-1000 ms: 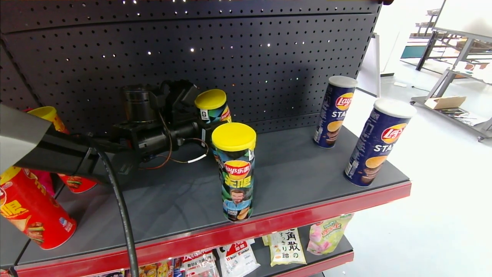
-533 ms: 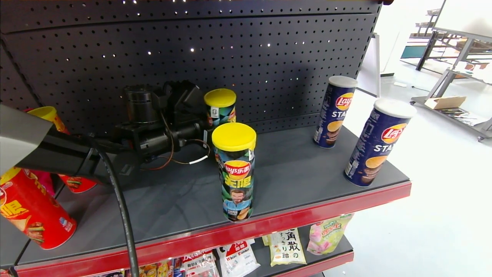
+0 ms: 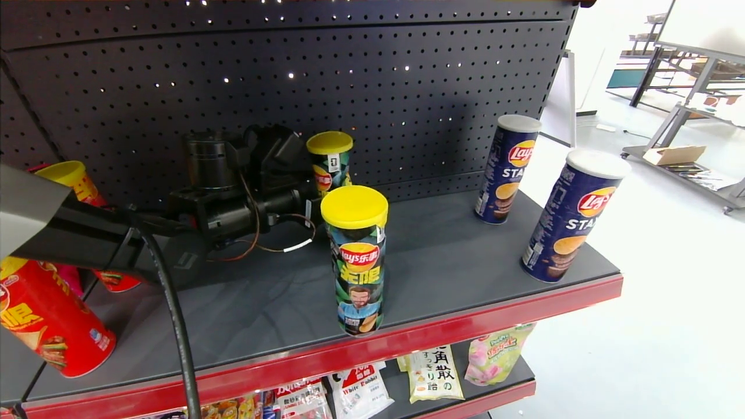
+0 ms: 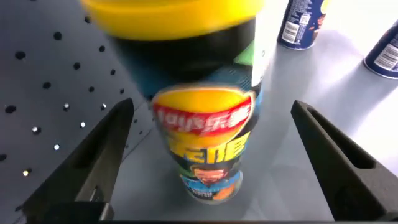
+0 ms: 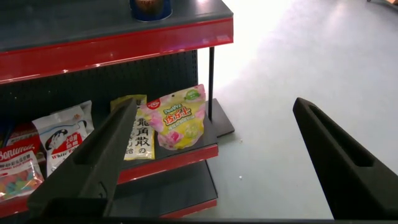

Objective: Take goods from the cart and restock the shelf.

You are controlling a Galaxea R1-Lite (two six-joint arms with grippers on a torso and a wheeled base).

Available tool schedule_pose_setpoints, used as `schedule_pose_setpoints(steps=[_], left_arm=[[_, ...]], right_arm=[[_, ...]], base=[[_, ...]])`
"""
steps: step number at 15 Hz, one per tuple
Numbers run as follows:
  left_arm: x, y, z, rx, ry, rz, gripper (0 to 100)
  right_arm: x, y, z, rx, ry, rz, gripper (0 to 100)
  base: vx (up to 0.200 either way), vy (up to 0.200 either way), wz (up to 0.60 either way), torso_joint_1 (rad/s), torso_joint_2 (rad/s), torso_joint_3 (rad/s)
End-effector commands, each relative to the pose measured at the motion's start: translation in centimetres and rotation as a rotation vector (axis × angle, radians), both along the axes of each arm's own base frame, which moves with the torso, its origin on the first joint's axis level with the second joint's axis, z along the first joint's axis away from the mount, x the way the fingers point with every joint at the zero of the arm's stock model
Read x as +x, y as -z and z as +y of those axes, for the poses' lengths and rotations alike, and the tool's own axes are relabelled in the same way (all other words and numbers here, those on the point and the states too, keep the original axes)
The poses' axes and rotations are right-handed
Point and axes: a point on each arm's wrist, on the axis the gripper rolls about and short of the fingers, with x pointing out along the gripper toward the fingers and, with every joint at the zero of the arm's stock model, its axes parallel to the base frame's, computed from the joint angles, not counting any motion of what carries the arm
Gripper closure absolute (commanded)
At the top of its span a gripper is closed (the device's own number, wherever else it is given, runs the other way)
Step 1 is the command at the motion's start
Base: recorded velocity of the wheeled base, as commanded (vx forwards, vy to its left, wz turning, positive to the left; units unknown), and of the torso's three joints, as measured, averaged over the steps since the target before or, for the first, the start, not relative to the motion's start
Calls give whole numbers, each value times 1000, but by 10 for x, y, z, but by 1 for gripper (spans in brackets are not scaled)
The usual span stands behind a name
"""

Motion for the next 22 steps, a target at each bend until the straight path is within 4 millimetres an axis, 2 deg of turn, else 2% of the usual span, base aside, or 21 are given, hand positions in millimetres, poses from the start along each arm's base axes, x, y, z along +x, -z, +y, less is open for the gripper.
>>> schedule_pose_setpoints(steps=[1, 4, 7, 11, 12, 13, 15, 17, 18, 19, 20, 21, 22], left_arm=[[-9, -5, 5, -2, -3, -5, 0], [-19, -6, 14, 1, -17, 7, 0], [-44, -9, 31, 5, -41, 25, 0], [-105, -14, 64, 23, -82, 107, 0], [-141, -15, 75, 27, -86, 129, 0], [-157, -17, 81, 25, -88, 132, 0], [-222, -29, 101, 23, -96, 124, 0], [-277, -33, 123, 9, -193, 77, 0], [-303, -28, 129, 7, -214, 67, 0], [-319, -24, 133, 6, -239, 61, 0], [-358, -9, 142, 15, -325, 53, 0], [-376, 1, 146, 22, -373, 57, 0], [-382, 5, 148, 22, -403, 60, 0]], right_arm=[[0, 0, 0, 1, 0, 1, 0], [0, 0, 0, 1, 0, 1, 0], [0, 0, 0, 1, 0, 1, 0], [0, 0, 0, 1, 0, 1, 0], [0, 0, 0, 1, 0, 1, 0], [0, 0, 0, 1, 0, 1, 0], [0, 0, 0, 1, 0, 2, 0], [0, 0, 0, 1, 0, 1, 0], [0, 0, 0, -1, 0, 1, 0], [0, 0, 0, 1, 0, 1, 0], [0, 0, 0, 1, 0, 1, 0], [0, 0, 0, 1, 0, 1, 0], [0, 0, 0, 1, 0, 1, 0]], base=[[0, 0, 0, 0, 0, 0], [0, 0, 0, 0, 0, 0], [0, 0, 0, 0, 0, 0], [0, 0, 0, 0, 0, 0], [0, 0, 0, 0, 0, 0], [0, 0, 0, 0, 0, 0], [0, 0, 0, 0, 0, 0], [0, 0, 0, 0, 0, 0], [0, 0, 0, 0, 0, 0], [0, 0, 0, 0, 0, 0], [0, 0, 0, 0, 0, 0], [0, 0, 0, 0, 0, 0], [0, 0, 0, 0, 0, 0]])
